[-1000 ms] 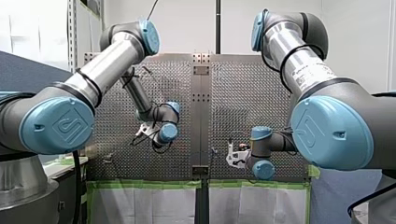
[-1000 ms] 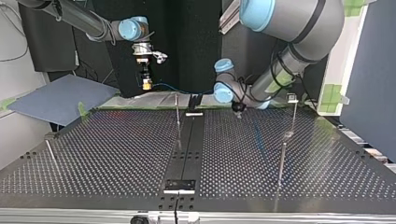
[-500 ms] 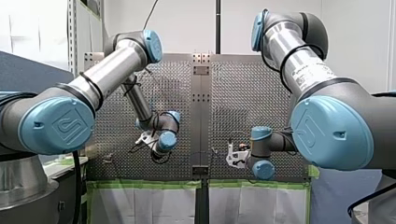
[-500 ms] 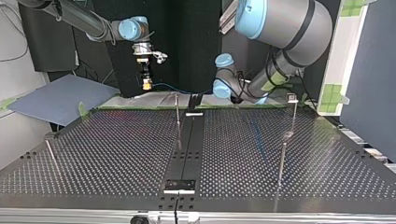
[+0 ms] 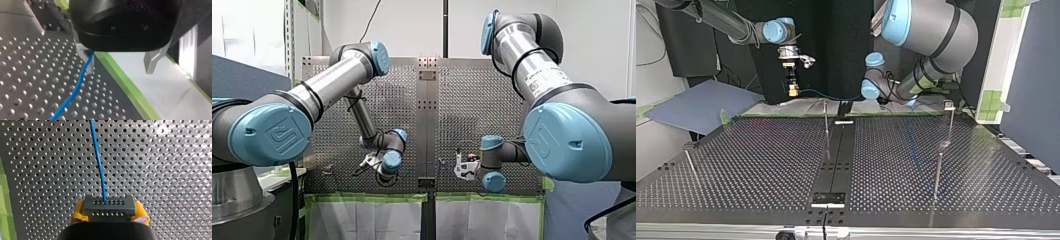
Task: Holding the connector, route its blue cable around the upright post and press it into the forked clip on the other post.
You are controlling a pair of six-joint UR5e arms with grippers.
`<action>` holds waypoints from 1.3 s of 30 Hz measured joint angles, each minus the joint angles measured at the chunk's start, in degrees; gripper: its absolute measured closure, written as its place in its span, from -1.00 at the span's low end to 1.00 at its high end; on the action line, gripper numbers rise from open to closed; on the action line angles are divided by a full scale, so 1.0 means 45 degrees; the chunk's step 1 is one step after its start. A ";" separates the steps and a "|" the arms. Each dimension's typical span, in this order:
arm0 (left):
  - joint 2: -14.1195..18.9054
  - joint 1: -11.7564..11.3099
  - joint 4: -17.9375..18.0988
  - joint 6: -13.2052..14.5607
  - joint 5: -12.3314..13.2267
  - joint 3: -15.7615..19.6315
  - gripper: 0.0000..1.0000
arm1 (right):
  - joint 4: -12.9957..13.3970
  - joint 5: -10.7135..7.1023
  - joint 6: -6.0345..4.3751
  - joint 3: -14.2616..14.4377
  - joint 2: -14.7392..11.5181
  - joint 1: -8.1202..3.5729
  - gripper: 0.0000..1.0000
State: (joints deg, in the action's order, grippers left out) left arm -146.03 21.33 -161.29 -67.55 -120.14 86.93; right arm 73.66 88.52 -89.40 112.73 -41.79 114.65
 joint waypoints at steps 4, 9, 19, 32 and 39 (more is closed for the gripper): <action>0.0003 0.0032 0.0015 -0.0455 0.0467 -0.0002 -1.00 | 0.0000 -0.0003 0.0000 0.0000 0.0000 0.0000 1.00; 0.0003 -0.0001 0.0019 -0.1024 0.1039 -0.0005 -1.00 | -0.0030 -0.0016 0.0008 0.0000 -0.0001 -0.0041 1.00; 0.0004 -0.0116 0.0057 -0.2328 0.2343 -0.0005 -1.00 | -0.0064 -0.0019 0.0030 0.0000 -0.0002 -0.0094 1.00; 0.0006 -0.0215 0.1106 -0.3762 0.3777 -0.0005 -1.00 | -0.0116 -0.0032 0.0069 -0.0001 -0.0002 -0.0110 1.00; 0.0004 -0.0323 0.1186 -0.4539 0.4554 -0.0005 -1.00 | -0.0136 -0.0091 0.0070 -0.0010 -0.0002 -0.0158 1.00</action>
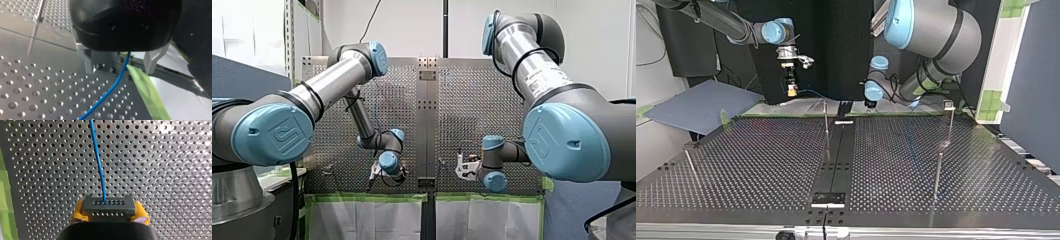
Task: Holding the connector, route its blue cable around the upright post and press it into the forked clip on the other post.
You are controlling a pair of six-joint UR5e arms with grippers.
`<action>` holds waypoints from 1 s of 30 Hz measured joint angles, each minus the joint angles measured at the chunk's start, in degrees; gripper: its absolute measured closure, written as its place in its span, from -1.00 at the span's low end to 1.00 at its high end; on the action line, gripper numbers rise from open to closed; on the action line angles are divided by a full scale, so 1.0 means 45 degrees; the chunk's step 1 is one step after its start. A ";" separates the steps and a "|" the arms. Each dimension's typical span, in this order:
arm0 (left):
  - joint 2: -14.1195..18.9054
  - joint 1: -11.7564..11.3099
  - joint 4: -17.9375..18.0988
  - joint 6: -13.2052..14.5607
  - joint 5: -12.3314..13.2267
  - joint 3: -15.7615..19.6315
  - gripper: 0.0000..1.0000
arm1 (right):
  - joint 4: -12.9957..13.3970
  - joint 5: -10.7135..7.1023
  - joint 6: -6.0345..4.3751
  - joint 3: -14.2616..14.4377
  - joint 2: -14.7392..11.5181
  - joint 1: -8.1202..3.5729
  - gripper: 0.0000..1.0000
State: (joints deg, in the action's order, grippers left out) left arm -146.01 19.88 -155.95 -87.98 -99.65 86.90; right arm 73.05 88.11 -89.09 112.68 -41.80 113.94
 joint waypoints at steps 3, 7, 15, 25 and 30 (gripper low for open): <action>0.0000 -0.0037 0.0012 -0.0327 0.0326 0.0006 -1.00 | -0.0025 -0.0074 0.0002 -0.0008 0.0002 -0.0029 1.00; 0.0002 -0.0103 0.0081 -0.0777 0.0776 0.0060 -1.00 | -0.0150 -0.0321 0.0033 -0.0048 0.0002 -0.0043 1.00; 0.0009 -0.0324 0.0778 -0.1680 0.1681 0.0512 -1.00 | -0.0638 -0.0998 0.0154 -0.0276 0.0000 -0.0045 1.00; 0.0271 -0.0559 0.1650 -0.2737 0.2736 0.0828 -1.00 | -0.1062 -0.1753 0.0219 -0.0435 -0.0001 -0.0023 1.00; 0.0732 -0.0672 0.2075 -0.3246 0.3246 0.1259 -1.00 | -0.1105 -0.1855 0.0222 -0.0439 -0.0001 -0.0021 1.00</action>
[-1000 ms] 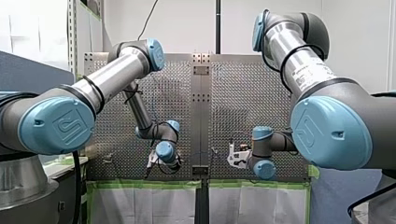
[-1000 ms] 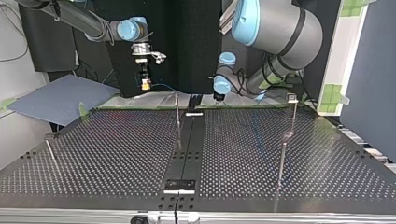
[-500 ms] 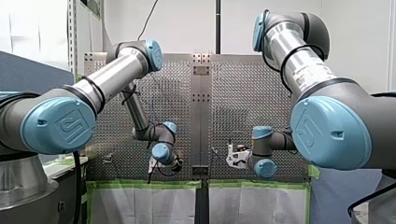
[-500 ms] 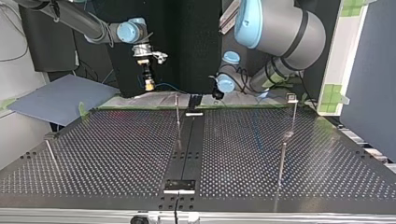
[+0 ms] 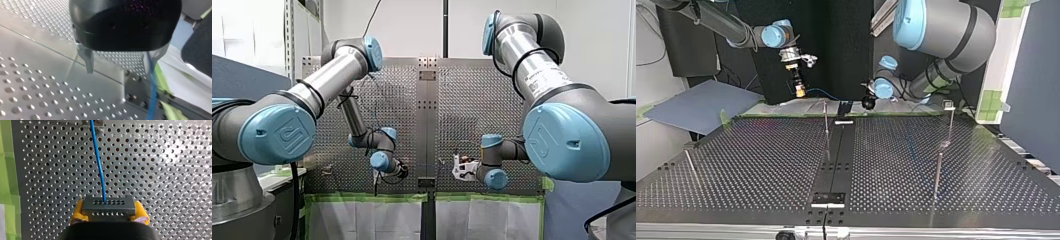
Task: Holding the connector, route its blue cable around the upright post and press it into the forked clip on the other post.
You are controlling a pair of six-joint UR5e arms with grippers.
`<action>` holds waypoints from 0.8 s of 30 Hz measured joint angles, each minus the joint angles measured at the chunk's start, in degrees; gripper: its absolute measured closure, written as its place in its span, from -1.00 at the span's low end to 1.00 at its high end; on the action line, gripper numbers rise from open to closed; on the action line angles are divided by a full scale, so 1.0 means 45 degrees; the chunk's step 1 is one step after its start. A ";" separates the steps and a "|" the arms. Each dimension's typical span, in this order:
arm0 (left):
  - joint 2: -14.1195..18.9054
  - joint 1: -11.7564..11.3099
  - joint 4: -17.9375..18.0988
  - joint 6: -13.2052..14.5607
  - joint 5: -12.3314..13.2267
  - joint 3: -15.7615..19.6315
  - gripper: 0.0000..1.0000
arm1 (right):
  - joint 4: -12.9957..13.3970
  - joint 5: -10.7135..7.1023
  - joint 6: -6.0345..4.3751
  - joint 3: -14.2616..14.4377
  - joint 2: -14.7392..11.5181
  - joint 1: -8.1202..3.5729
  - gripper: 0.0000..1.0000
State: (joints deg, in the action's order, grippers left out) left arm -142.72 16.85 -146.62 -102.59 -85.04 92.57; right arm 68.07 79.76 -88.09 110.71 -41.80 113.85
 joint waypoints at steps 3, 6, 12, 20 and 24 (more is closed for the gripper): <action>0.0333 -0.0019 0.0332 -0.0336 0.0335 0.0273 -1.00 | -0.0005 -0.0015 0.0012 -0.0001 -0.0001 0.0006 1.00; 0.0649 0.0019 0.0649 -0.0653 0.0653 0.0392 -1.00 | -0.0012 -0.0059 0.0030 -0.0001 -0.0001 0.0029 1.00; 0.0923 0.0181 0.1130 -0.1301 0.1301 0.0543 -1.00 | -0.0059 -0.0202 0.0072 0.0000 0.0001 0.0040 1.00; 0.0943 0.0267 0.1094 -0.2187 0.2164 0.0656 -1.00 | -0.0066 -0.0294 0.0078 0.0000 0.0001 0.0042 1.00; 0.0946 0.0346 0.1050 -0.2470 0.2095 0.0809 -1.00 | -0.0060 -0.0333 0.0079 -0.0001 0.0002 0.0053 1.00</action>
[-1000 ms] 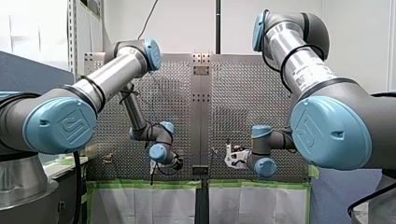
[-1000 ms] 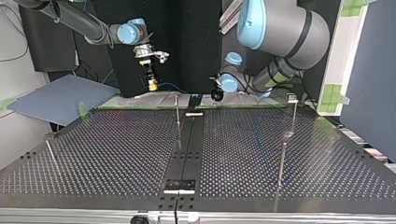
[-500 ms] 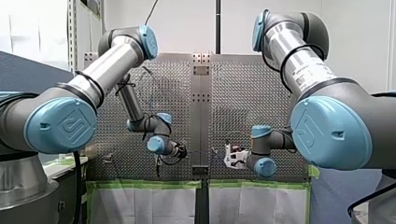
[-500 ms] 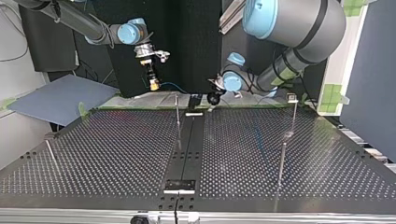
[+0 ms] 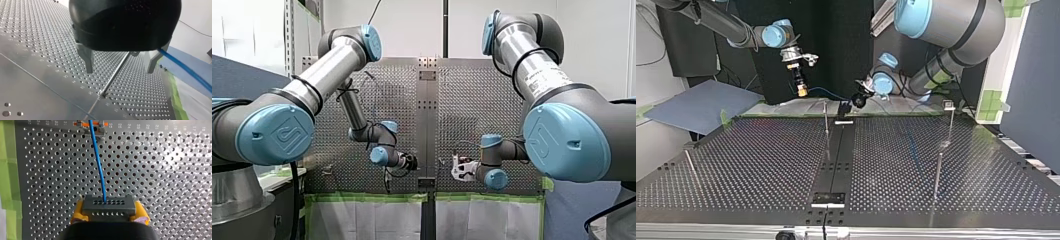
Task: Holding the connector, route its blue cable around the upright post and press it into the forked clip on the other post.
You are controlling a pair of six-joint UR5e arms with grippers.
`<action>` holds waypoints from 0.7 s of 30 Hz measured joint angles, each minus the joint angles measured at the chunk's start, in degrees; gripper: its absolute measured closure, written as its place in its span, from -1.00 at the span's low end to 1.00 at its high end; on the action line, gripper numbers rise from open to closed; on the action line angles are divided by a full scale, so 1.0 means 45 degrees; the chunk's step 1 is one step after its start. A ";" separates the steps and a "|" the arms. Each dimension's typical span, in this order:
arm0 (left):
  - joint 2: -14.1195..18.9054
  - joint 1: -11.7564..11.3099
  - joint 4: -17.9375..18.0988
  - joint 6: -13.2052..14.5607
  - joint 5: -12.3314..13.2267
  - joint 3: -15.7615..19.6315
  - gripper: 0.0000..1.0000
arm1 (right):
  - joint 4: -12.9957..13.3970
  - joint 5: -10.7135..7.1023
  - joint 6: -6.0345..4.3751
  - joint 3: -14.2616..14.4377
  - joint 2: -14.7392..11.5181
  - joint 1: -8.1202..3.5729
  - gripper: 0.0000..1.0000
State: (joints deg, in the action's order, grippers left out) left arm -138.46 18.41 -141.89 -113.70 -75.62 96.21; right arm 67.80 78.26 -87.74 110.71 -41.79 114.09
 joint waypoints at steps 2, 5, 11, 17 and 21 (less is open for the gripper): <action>0.0000 0.0053 0.0039 0.0002 -0.0172 0.0101 -1.00 | -0.0002 -0.0097 -0.0008 0.0000 -0.0001 0.0004 1.00; 0.0000 0.0151 0.0127 0.0091 -0.0497 0.0242 -1.00 | -0.0004 -0.0218 -0.0015 0.0000 -0.0003 0.0005 1.00; 0.0052 0.0426 0.0171 0.0483 -0.1216 0.0310 -1.00 | -0.0006 -0.0535 -0.0030 -0.0004 -0.0003 0.0007 1.00; 0.0218 0.0788 0.0159 0.1019 -0.1875 0.0313 -1.00 | -0.0010 -0.0742 -0.0056 -0.0021 0.0001 0.0008 1.00; 0.0248 0.1063 0.0174 0.1301 -0.2373 0.0315 -1.00 | -0.0021 -0.0820 -0.0058 -0.0034 0.0000 -0.0016 1.00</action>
State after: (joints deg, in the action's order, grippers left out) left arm -137.34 23.20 -141.10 -107.85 -86.29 97.63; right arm 67.71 74.57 -88.00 110.55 -41.79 114.02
